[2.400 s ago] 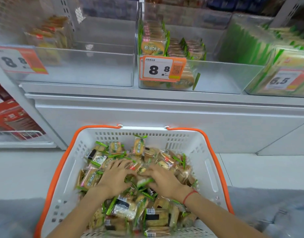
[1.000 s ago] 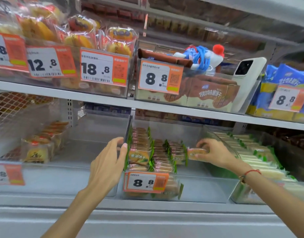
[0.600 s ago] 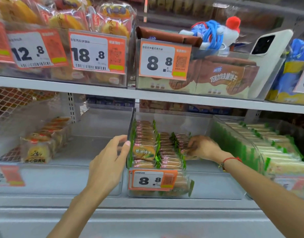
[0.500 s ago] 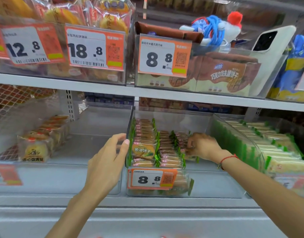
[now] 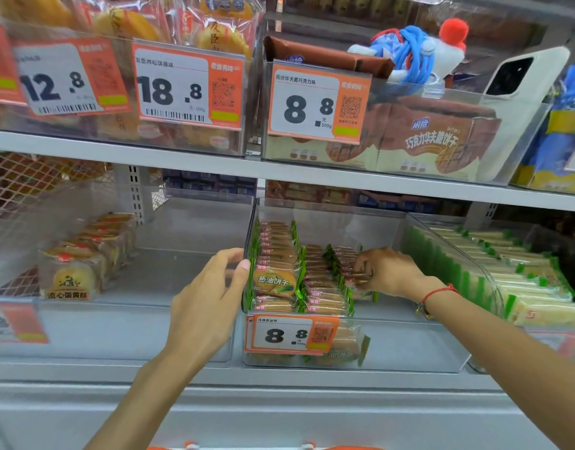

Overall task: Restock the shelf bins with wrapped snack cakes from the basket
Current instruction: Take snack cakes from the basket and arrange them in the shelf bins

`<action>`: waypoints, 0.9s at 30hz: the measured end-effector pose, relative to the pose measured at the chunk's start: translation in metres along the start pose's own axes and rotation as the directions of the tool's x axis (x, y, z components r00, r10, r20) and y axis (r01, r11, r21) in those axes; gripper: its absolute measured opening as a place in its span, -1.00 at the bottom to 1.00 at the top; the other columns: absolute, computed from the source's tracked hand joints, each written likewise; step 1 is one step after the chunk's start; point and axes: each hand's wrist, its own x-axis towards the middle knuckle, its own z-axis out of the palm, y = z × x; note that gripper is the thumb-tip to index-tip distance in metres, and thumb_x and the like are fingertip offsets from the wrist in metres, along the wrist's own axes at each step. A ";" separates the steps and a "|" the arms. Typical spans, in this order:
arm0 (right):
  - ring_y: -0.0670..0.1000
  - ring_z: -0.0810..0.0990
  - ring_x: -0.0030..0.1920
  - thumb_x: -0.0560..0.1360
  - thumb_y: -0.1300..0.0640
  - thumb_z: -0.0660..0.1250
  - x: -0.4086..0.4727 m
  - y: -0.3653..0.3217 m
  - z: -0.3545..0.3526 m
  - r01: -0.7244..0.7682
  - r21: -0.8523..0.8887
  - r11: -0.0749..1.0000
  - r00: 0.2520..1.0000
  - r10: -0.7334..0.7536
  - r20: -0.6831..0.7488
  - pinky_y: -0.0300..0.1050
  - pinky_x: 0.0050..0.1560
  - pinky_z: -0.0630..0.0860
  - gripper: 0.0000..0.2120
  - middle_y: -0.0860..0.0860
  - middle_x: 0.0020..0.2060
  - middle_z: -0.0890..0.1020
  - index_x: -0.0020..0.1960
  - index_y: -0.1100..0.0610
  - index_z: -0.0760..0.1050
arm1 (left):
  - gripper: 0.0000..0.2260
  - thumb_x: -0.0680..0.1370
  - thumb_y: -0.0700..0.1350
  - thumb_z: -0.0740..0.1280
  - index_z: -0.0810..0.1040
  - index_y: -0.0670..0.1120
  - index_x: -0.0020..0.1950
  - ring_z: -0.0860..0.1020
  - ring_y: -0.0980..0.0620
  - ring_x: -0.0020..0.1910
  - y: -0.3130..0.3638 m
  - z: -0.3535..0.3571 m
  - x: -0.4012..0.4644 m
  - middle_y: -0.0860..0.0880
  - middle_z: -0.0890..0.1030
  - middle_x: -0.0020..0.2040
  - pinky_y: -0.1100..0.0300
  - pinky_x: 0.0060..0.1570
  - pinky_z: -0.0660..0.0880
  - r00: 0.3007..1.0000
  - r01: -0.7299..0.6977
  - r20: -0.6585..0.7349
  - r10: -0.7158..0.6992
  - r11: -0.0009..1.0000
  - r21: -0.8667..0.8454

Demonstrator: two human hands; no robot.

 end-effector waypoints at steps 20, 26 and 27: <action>-0.09 0.50 0.04 0.51 -0.10 0.33 -0.183 -0.095 -0.019 0.215 0.068 0.974 0.939 -0.225 0.261 -0.15 -0.02 0.41 -0.70 -0.17 0.04 0.52 0.22 -0.11 0.44 | -0.79 0.54 0.03 0.32 0.52 0.05 0.15 0.39 0.15 0.14 -0.021 0.003 -0.109 0.16 0.52 0.08 0.22 0.01 0.33 0.928 -0.368 -0.038 0.372 0.926 0.081; 0.07 0.48 0.23 0.55 -0.03 0.30 -0.202 -0.115 0.077 0.181 0.127 0.975 0.761 -0.221 0.610 -0.10 0.12 0.39 -0.65 -0.01 0.23 0.51 0.30 0.04 0.43 | -0.62 0.57 0.00 0.25 0.37 0.07 0.38 0.33 0.03 0.37 -0.077 0.021 -0.172 0.09 0.42 0.36 0.12 0.26 0.33 0.826 -0.328 0.558 0.077 0.871 0.366; 0.08 0.47 0.25 0.55 -0.01 0.30 -0.204 -0.117 0.096 0.168 0.131 0.977 0.722 -0.213 0.658 -0.11 0.14 0.38 -0.64 -0.01 0.26 0.49 0.31 0.05 0.43 | -0.61 0.57 0.01 0.24 0.34 0.06 0.41 0.32 0.02 0.38 -0.090 0.026 -0.182 0.08 0.40 0.39 0.11 0.28 0.33 0.796 -0.335 0.605 0.024 0.850 0.406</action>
